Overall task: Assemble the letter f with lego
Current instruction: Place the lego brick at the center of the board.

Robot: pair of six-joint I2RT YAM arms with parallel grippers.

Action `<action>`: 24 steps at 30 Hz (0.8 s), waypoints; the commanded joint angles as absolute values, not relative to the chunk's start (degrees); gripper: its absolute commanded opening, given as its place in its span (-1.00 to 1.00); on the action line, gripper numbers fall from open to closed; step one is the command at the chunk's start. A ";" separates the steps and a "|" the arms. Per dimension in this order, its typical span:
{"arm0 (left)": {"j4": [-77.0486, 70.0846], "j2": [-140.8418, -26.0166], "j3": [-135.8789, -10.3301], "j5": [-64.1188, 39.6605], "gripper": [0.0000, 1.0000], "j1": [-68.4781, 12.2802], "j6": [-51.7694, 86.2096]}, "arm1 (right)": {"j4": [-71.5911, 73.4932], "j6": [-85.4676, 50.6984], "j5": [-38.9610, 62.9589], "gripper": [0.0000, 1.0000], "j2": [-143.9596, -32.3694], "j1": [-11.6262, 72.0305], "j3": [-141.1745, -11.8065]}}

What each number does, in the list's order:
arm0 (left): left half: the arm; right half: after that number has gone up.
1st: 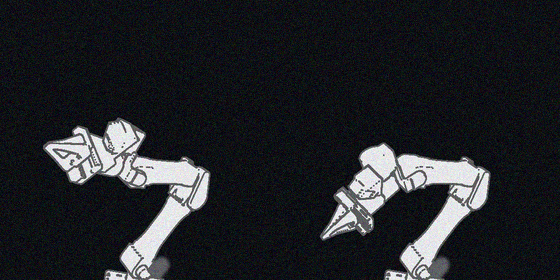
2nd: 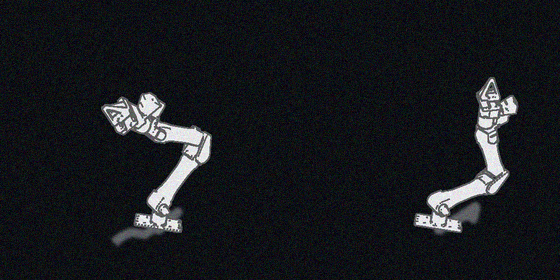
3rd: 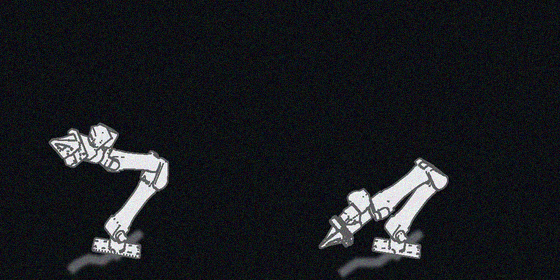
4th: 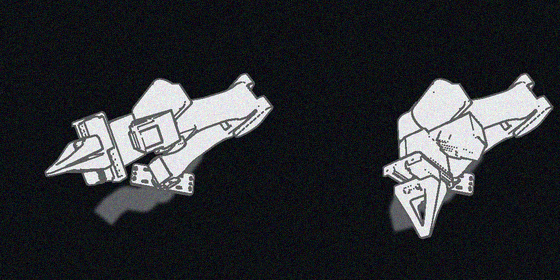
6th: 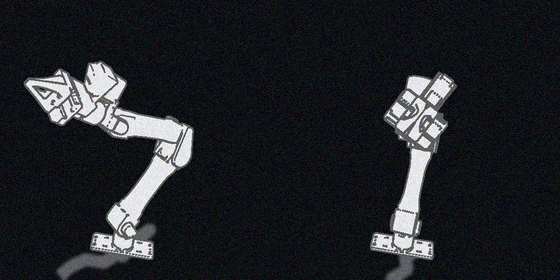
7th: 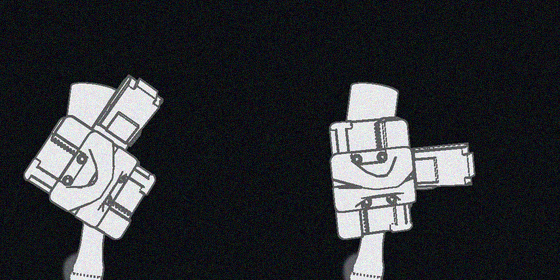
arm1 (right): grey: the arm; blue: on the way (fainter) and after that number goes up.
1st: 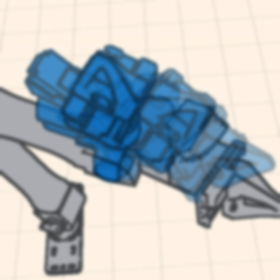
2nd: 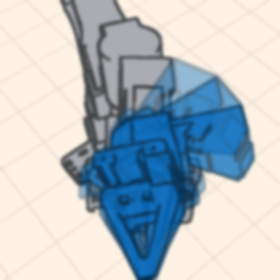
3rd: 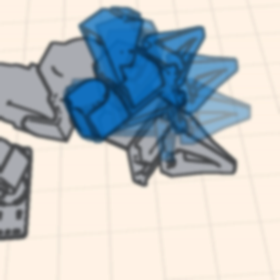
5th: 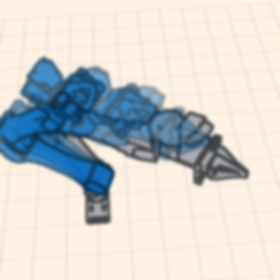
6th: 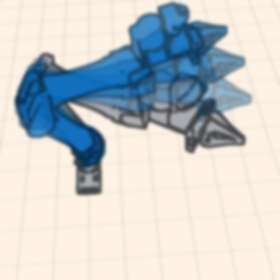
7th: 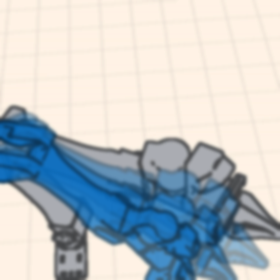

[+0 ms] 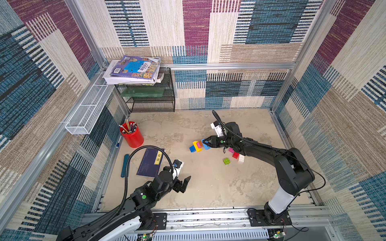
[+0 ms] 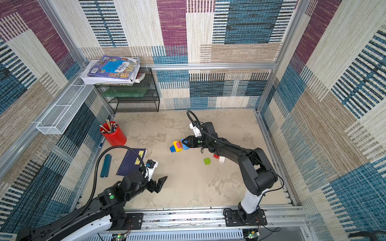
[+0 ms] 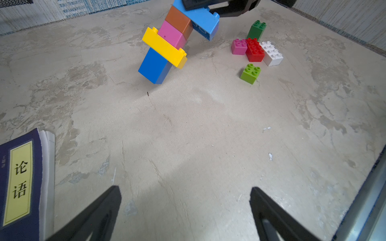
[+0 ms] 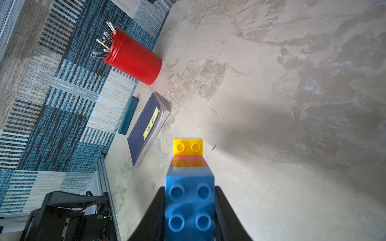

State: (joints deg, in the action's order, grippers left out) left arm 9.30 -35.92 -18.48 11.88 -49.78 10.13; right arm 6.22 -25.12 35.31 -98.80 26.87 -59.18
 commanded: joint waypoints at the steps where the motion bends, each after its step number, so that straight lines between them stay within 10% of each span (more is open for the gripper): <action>1: 9.05 -35.86 -18.74 12.66 0.98 -49.81 10.44 | 15.39 -28.66 38.17 -0.44 -99.94 26.80 -58.33; 24: 8.88 -36.12 -18.72 12.69 0.98 -49.77 10.33 | 20.89 -31.73 41.37 -0.35 -107.20 26.06 -58.27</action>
